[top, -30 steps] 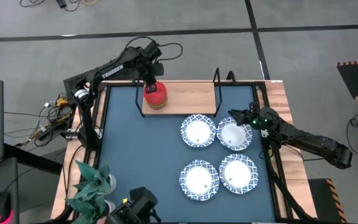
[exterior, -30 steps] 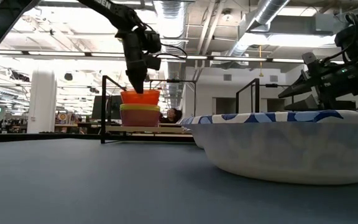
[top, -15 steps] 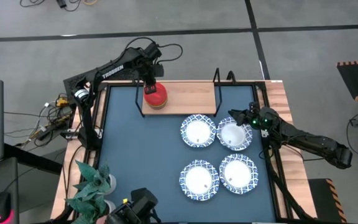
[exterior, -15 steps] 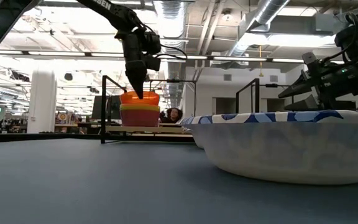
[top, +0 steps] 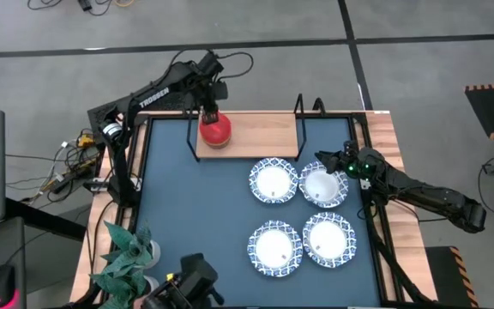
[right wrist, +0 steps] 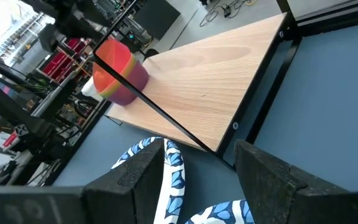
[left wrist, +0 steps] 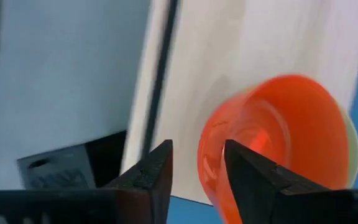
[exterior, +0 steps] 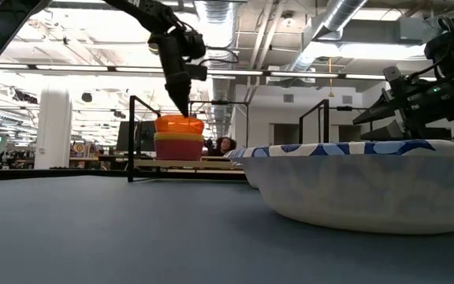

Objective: Place and stack bowls onto a shelf
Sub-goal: Stack the orange transparent bowl into the yellow transparent bowl on the shelf

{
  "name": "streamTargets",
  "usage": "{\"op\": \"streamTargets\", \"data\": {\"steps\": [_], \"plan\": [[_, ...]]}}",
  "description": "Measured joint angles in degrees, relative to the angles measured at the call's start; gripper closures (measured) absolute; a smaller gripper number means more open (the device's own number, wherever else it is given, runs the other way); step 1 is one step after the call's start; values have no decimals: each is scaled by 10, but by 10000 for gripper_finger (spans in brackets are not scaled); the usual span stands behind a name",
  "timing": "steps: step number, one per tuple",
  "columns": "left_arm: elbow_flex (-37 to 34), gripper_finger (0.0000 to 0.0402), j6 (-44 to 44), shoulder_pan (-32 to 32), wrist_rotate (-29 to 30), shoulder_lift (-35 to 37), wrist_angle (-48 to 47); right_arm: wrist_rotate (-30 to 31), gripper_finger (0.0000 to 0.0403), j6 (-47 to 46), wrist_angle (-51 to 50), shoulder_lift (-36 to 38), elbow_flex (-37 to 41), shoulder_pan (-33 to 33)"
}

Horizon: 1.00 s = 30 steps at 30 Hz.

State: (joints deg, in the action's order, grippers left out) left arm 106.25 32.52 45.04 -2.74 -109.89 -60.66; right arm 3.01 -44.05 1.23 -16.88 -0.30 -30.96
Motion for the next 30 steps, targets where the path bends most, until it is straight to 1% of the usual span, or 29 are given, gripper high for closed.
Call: {"op": "streamTargets", "data": {"steps": [2, 4, 7, 10, 12, 14, 18, 22, 30], "plan": [[18, 270, -16, 0, -3, 0, 0, 0, 183, 0, 0, 0, 0, 0], [28, 275, -23, 0, -34, 1, -1, 0, 183, 0, 0, 0, 0, 0], [29, 284, -34, 0, -59, 1, -17, 0, 183, 0, 0, 0, 0, 0], [19, 291, -35, 0, -62, 1, -19, 0, 183, 0, 0, 0, 0, 0], [16, 301, -43, 0, -85, 1, -18, 0, 183, 0, 0, 0, 0, 0], [16, 322, -45, 7, -108, 1, -17, 0, 183, 0, 0, 0, 0, 0], [7, 388, -62, 24, -83, 1, 3, 0, 183, 0, 0, 0, 0, 0], [3, 396, -68, 41, -103, -4, -4, 0, 183, -8, 0, 0, 0, 0], [3, 401, -69, 44, -102, -33, -19, 0, 183, -10, 0, 0, 0, 0]]}}
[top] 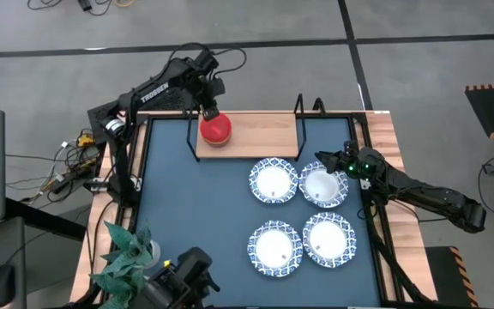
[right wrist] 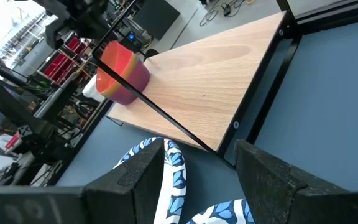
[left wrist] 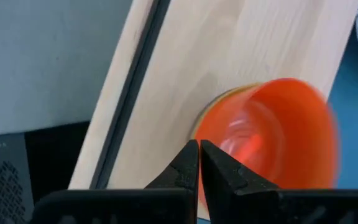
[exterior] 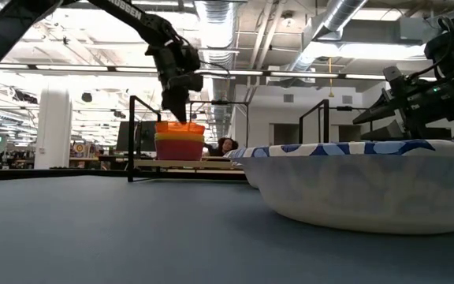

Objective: Place and stack bowls onto a shelf
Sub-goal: Stack the orange transparent bowl into the yellow transparent bowl on the shelf, then put the top left blue patterned paper bowl on the shelf

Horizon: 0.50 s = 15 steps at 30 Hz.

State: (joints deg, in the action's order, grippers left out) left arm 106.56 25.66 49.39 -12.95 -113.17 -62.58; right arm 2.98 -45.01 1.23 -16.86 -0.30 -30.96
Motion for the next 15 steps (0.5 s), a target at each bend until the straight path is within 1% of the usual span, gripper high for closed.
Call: {"op": "streamTargets", "data": {"steps": [4, 7, 10, 12, 13, 15], "plan": [[0, 401, 2, -5, 10, -22, -14, 0, 183, 0, 0, 0, 0, 0], [0, 401, 0, -7, 47, -26, -4, 0, 183, 0, 0, 0, 0, 0], [16, 401, -13, -7, 76, -26, -1, 0, 183, 0, 0, 0, 0, 0], [30, 401, -31, -7, 73, -21, -1, 0, 183, 0, 0, 0, 0, 0], [38, 401, -39, -8, 56, -16, 0, 0, 183, 0, 0, 0, 0, 0], [53, 401, -59, -16, 3, -8, 4, 0, 183, 0, 0, 0, 0, 0]]}}
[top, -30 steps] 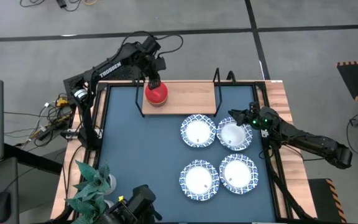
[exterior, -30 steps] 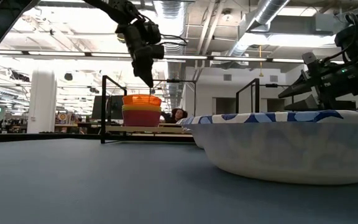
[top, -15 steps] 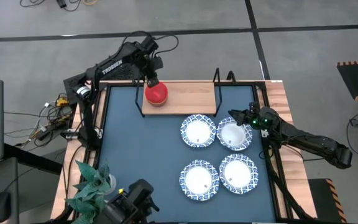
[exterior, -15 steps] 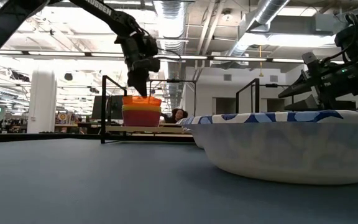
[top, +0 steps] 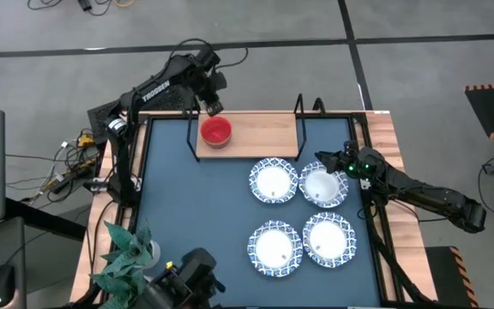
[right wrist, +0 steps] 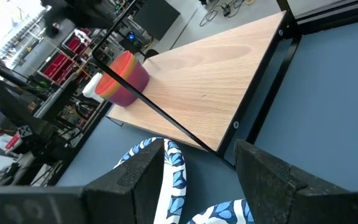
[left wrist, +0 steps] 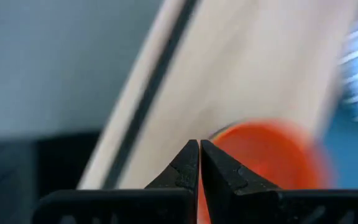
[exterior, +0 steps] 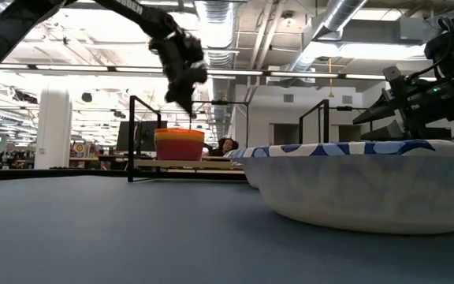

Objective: Place and stack bowls onto a shelf
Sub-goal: Put the top left blue patterned paper bowl on the shelf

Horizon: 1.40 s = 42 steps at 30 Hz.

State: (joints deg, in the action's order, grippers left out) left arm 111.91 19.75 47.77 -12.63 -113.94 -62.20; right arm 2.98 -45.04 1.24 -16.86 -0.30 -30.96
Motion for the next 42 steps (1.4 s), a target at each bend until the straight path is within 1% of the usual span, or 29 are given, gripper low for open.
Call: {"op": "streamTargets", "data": {"steps": [3, 4, 7, 11, 13, 16, 21, 25, 27, 31, 37, 42], "plan": [[25, 401, -34, -26, -91, 2, 6, 0, 183, 1, 0, 0, 0, 0], [29, 401, -40, -40, -111, 2, 5, 0, 183, 3, 0, 0, 0, 0], [35, 398, -35, -91, -130, 2, 4, 0, 183, 3, 0, 0, 0, 0], [35, 371, 42, -181, -138, 1, -16, 0, 183, 4, 0, 0, 0, 0], [34, 349, 87, -229, -125, 1, -23, 0, 183, 5, 0, 0, 0, 1], [34, 311, 130, -290, -81, 1, -27, 0, 183, 5, 0, 0, 0, 1], [33, 249, 135, -360, -19, -5, -30, -1, 183, 27, 0, 0, 0, 1], [17, 218, 136, -398, 52, -19, -3, -3, 183, 32, -1, 0, 0, 1], [3, 211, 133, -408, 59, -31, -1, -7, 183, 32, -1, 0, 0, 1], [-29, 209, 110, -419, 60, -45, 35, -21, 183, 35, -4, -2, 0, 3], [-68, 209, 106, -430, 67, -63, 100, -26, 183, 37, -5, -15, 0, 15], [-122, 209, 112, -442, 103, -64, 169, -29, 183, 36, -6, -26, 0, 24]]}}
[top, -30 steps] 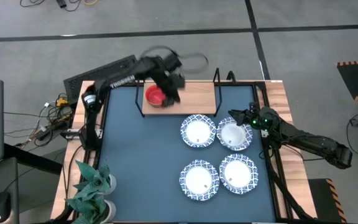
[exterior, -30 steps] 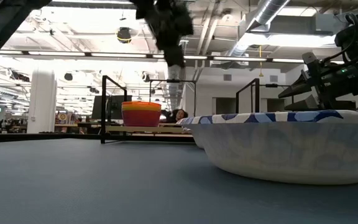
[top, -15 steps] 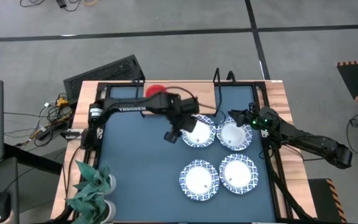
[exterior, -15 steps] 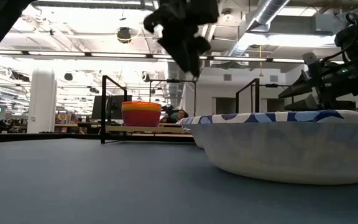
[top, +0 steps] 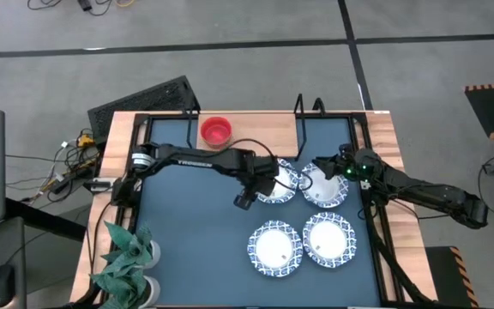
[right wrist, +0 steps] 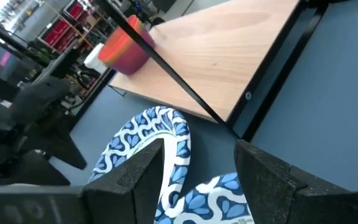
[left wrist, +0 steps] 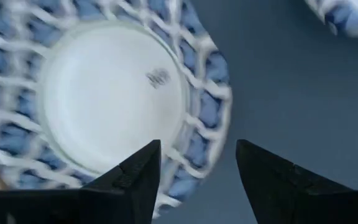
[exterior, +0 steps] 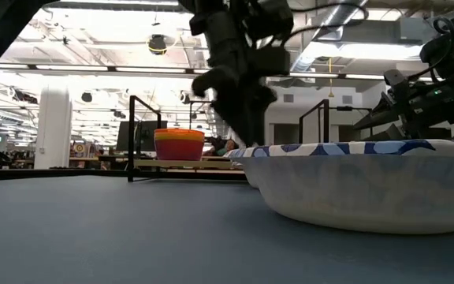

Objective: Place and stack bowls onto a shelf
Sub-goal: Put the top left blue patterned paper bowl on the shelf

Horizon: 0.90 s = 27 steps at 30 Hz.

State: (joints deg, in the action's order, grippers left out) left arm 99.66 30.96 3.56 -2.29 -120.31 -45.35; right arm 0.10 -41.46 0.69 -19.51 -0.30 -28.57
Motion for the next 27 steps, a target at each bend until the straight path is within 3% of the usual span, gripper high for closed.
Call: {"op": "streamTargets", "data": {"steps": [5, 10, 16, 27], "plan": [[-49, 209, -5, -13, 8, 2, 53, 0, 183, -1, 0, -8, 0, 9], [-84, 209, -4, -25, 71, 2, 120, 0, 183, -1, 0, -8, 0, 16], [-111, 219, -13, -30, 82, 1, 153, 0, 183, -7, 0, -8, 0, 16], [-117, 343, -54, -30, 67, 2, 158, 0, 183, -16, 0, -8, 0, 16]]}}
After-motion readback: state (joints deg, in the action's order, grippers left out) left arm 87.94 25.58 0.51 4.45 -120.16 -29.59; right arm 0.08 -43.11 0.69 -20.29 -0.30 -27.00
